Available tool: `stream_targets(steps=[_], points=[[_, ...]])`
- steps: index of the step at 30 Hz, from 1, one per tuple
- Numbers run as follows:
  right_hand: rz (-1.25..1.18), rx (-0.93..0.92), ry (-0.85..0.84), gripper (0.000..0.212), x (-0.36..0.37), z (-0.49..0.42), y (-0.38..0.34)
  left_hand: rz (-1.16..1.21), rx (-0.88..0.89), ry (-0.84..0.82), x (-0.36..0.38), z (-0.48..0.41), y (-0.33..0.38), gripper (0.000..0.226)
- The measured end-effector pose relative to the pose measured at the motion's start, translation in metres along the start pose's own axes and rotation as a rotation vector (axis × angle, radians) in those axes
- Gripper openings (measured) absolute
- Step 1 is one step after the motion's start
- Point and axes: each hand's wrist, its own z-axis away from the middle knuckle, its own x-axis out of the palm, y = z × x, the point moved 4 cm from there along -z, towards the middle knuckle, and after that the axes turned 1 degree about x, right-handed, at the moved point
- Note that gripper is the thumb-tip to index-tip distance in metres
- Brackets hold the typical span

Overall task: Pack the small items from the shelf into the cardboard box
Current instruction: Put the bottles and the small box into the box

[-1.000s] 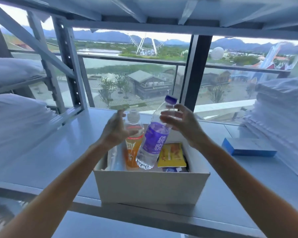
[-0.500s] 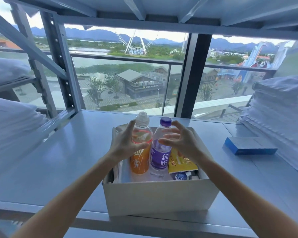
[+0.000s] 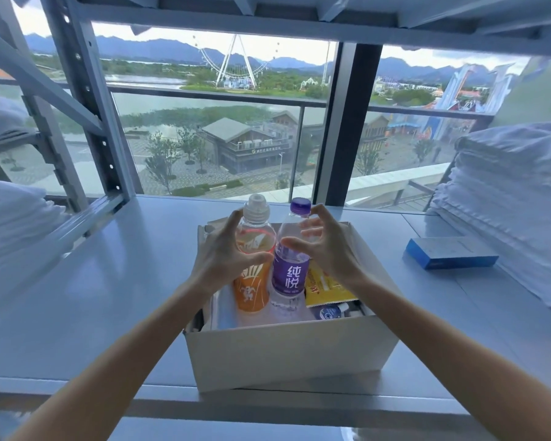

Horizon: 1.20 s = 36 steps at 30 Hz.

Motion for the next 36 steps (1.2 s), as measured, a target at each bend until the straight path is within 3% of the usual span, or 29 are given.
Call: stream_targets(steps=[7,10,15,18,21,27,31,36], points=[[0.043,0.006,-0.048,0.070,0.000,0.006,-0.003,0.025,0.000,-0.087,-0.001,0.005,0.004,0.098],[-0.060,0.072,-0.131,0.072,-0.005,0.007,0.002,0.076,0.033,0.025,-0.012,0.010,0.015,0.099],[-0.164,0.106,-0.163,0.065,-0.055,0.016,0.016,-0.062,0.268,0.312,-0.029,0.024,0.061,0.065],[-0.195,0.110,-0.106,0.053,-0.098,0.024,0.032,-0.203,0.534,0.345,-0.010,0.026,0.105,0.041],[-0.181,0.121,-0.051,0.044,-0.141,0.035,0.058,-0.249,0.647,0.180,0.037,0.024,0.139,0.029],[0.091,0.197,0.000,0.040,-0.215,0.061,0.150,-0.400,0.478,-0.320,0.161,0.013,0.180,0.049],[0.346,0.246,-0.122,0.044,-0.236,0.062,0.221,-0.557,0.392,-0.533,0.242,0.001,0.198,0.053],[0.442,0.304,-0.332,0.055,-0.237,0.049,0.288,-0.696,0.127,-0.878,0.327,0.011,0.185,0.064]])
